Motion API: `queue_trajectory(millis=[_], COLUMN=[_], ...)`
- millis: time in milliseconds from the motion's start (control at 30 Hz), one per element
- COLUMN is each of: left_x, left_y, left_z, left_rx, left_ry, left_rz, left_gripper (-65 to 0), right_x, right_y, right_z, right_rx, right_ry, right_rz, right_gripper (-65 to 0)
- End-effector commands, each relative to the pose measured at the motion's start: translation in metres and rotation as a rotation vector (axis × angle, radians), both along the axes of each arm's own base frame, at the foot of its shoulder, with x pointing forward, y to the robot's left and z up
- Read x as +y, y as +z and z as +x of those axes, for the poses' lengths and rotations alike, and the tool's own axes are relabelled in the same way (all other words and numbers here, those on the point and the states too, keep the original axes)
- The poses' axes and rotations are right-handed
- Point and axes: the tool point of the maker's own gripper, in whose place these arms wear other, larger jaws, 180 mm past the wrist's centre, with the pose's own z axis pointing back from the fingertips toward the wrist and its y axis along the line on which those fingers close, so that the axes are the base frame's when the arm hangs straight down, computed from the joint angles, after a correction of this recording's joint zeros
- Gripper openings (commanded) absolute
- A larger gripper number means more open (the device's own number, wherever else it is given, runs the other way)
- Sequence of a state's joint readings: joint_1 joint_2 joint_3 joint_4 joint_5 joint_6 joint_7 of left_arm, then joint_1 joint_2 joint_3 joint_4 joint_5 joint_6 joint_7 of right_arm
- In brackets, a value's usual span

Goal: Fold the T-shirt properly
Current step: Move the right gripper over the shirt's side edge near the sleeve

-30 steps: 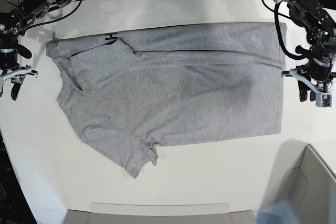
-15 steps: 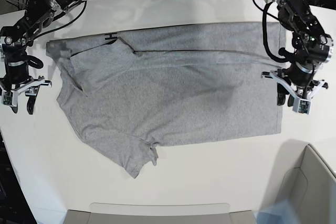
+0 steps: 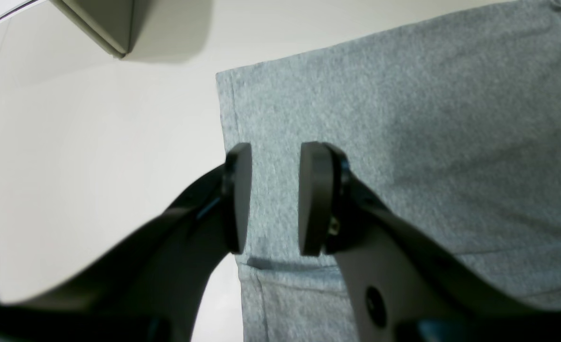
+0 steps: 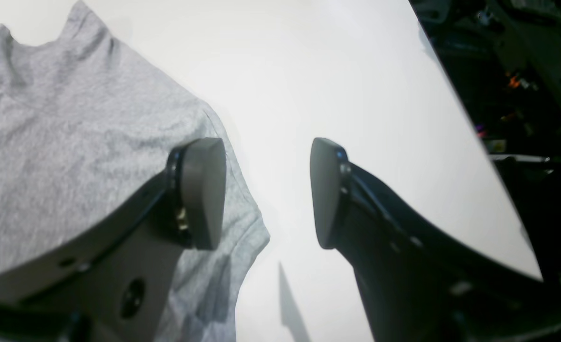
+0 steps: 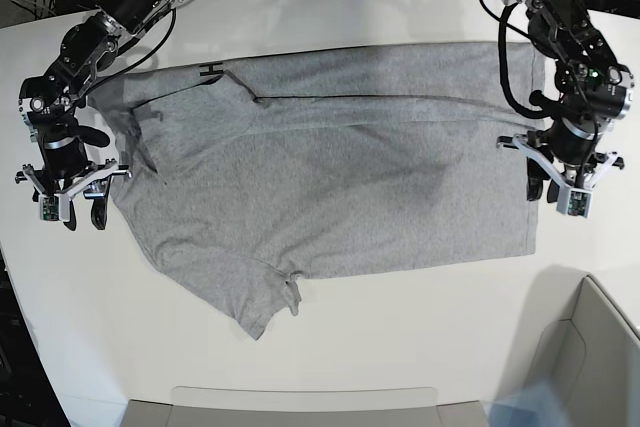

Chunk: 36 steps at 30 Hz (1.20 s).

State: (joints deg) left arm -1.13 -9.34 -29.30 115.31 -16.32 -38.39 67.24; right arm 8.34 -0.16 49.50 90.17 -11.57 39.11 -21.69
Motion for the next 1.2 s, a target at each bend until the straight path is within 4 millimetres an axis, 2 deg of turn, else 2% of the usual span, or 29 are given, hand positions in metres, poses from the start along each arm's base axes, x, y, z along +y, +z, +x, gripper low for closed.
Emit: queue_trajectory(millis=[0,233,500,700,800,1067,1167], left_x=[0.001,0.001,0.001,0.001,0.001,0.001,0.002], left_y=[0.014,0.013,0.014,0.013,0.013,0.013,0.012], left_z=[0.006,0.005,0.006,0.006,0.006,0.006,0.005], left_rx=[-0.052,-0.048,-0.051,-0.050,-0.050,-0.050,-0.047], left_ry=[-0.004,-0.004,-0.004,-0.004,-0.004,-0.002,-0.001], left_rz=[0.010,0.010,0.010,0.009,0.009,0.009,0.010], left_gripper=[-48.5,-48.5,-48.5,-48.5,-48.5,-48.5,-48.5], right_x=[0.000,0.003,0.004,0.028,0.049,0.072,0.074], right_y=[0.019,0.009,0.016,0.013,0.007,-0.014,-0.022], right_z=[0.009,0.016,0.022,0.033,0.040,0.053,0.060], right_rx=[-0.064,-0.046,-0.066,-0.032,-0.006,0.046,0.065], right_ry=[0.021,0.027,0.030,0.104,0.167,0.213,0.219], right_rz=[-0.003,0.032,0.035,-0.015,-0.032,0.000,0.028], right_gripper=[-35.9,-35.9,-35.9,-35.9,-35.9,-35.9,-35.9])
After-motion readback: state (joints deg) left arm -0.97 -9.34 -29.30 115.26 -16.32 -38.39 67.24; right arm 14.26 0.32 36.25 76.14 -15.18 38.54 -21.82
